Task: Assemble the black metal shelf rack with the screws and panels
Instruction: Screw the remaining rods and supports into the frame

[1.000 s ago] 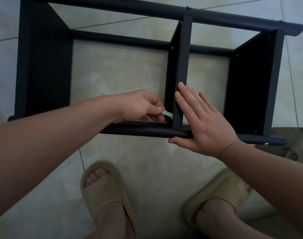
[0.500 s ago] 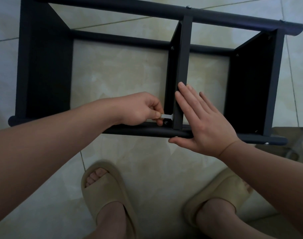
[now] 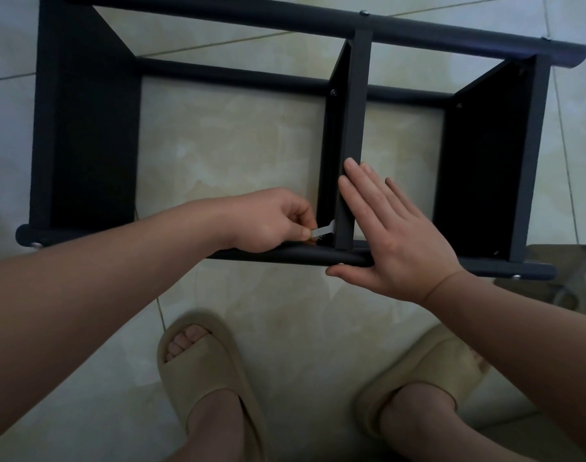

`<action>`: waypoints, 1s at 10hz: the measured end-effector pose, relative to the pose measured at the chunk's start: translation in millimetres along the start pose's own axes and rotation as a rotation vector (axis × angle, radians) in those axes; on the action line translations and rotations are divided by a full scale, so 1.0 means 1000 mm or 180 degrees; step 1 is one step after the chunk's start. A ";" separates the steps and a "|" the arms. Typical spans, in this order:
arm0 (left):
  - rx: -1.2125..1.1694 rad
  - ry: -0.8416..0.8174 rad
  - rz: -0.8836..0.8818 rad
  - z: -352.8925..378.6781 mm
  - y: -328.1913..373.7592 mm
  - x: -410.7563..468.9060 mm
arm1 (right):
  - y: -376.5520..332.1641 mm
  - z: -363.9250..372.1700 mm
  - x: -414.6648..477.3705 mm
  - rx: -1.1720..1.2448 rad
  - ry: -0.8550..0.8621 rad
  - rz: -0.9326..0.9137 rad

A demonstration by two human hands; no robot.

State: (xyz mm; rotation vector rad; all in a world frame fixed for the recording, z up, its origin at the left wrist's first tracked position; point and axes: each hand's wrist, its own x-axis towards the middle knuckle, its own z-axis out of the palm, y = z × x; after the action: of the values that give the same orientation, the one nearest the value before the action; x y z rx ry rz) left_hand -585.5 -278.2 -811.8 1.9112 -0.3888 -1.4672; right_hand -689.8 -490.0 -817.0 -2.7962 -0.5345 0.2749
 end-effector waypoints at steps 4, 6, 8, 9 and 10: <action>0.0597 0.0407 0.0074 -0.009 0.004 0.006 | 0.000 0.002 0.000 0.0008 0.0000 -0.0005; -0.0253 0.0483 0.0320 -0.006 0.013 0.009 | 0.000 0.001 0.000 0.0024 -0.0008 -0.0012; -0.1597 0.0300 -0.0226 0.000 0.013 0.014 | 0.000 0.000 0.000 0.0051 -0.0021 -0.0024; -0.1737 0.0424 -0.0486 0.003 0.012 0.017 | 0.000 0.000 0.000 0.0036 -0.0051 -0.0013; -0.1842 0.0529 -0.0595 0.005 0.011 0.018 | 0.000 0.000 0.000 0.0029 -0.0080 -0.0009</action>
State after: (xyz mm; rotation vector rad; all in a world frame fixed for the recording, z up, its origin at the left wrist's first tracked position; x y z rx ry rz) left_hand -582.2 -298.9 -817.6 1.6024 0.2765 -1.3344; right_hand -689.6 -490.0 -817.1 -2.7865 -0.5417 0.3116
